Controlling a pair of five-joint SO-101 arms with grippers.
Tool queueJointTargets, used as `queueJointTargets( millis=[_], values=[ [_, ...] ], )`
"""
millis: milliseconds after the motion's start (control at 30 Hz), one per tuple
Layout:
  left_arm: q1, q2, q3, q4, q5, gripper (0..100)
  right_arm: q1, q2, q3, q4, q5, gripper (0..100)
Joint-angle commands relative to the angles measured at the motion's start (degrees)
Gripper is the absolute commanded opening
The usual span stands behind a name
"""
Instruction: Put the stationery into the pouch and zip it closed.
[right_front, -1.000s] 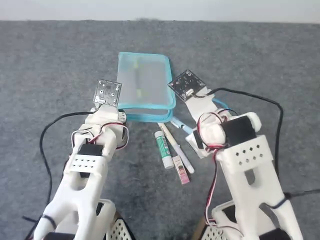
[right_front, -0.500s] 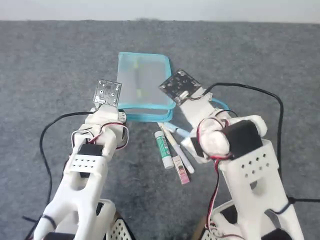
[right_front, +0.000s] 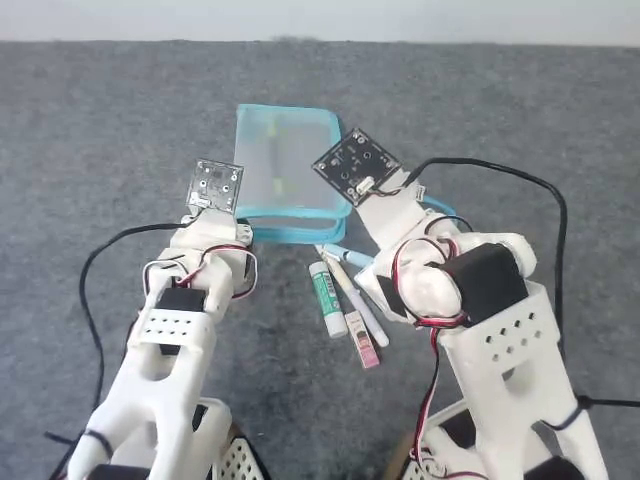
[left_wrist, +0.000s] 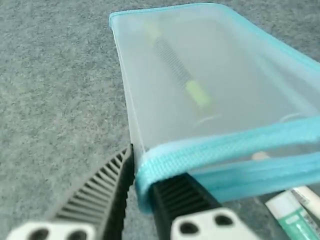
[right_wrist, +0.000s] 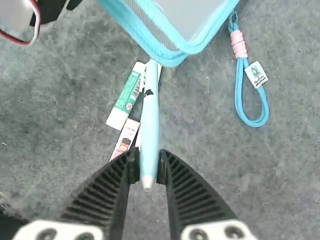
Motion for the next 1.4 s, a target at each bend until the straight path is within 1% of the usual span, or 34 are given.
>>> queueJointTargets(
  millis=[0,267,433,500,633,800,900,1000,1167,1367],
  values=[
    [-0.3,-0.2,-2.9,-1.1,0.4,1,0.0,-3.6,-3.3,-1.6,-1.1,0.9],
    [-0.1,-0.2,-2.9,-1.1,0.4,1,0.0,-14.1,-2.9,-0.7,-1.1,0.9],
    [-0.3,-0.2,-2.9,-1.1,0.4,1,-0.3,-13.1,-1.4,-2.6,-1.1,0.9],
    [-0.4,-0.2,-2.9,-1.1,0.4,1,-0.4,-12.2,1.6,-5.1,-1.1,0.9],
    [-0.4,-0.2,-2.8,-1.1,0.4,1,-0.5,-12.8,10.5,-14.0,-1.1,0.9],
    [0.0,-0.2,-2.9,-1.1,0.4,1,-4.4,-16.8,19.2,-20.6,-1.1,0.9],
    [0.0,-0.2,-2.9,-1.1,0.4,1,-5.1,-17.9,23.0,-24.1,-1.8,0.9],
    [0.0,-0.2,-3.0,-1.1,0.4,1,-5.0,-18.8,23.2,-22.5,-1.7,0.9],
    [0.0,-0.2,-3.0,-2.0,0.5,1,-5.4,-24.9,17.4,-16.6,-1.7,0.9],
    [0.0,-0.1,-3.0,-2.2,0.4,1,-6.0,-34.9,19.2,-9.5,3.4,0.9]
  ],
)
